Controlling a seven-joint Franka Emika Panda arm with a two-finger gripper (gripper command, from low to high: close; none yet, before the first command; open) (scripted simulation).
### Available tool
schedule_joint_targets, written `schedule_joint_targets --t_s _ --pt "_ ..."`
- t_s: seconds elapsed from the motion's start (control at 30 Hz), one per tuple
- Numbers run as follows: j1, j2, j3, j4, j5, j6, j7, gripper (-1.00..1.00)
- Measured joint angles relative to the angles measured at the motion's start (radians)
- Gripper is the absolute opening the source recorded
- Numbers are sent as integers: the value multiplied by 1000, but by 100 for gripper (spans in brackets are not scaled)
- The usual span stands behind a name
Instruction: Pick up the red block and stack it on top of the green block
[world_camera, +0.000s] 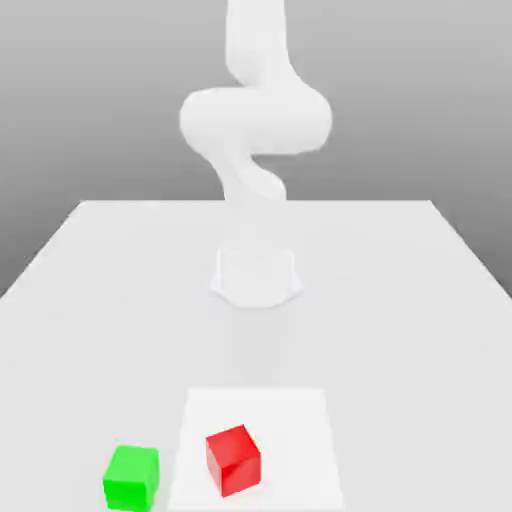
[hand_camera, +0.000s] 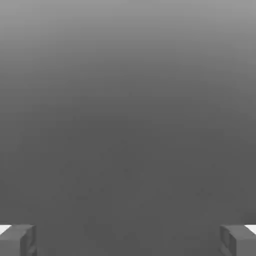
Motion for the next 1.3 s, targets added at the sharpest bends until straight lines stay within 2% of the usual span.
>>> schedule_joint_targets --t_s 0.47,0.8,0.93,0.97,1.17,1.3 --pt "109 516 -129 -134 86 217 -338 0" --pt "97 869 -139 -223 67 380 -510 0" --pt "66 1013 -98 -207 112 494 -553 0" --pt "55 1046 -85 -202 124 521 -562 -100" --pt "49 1062 -78 -200 128 533 -565 -100" --pt "70 965 -107 -215 86 454 -534 -100"
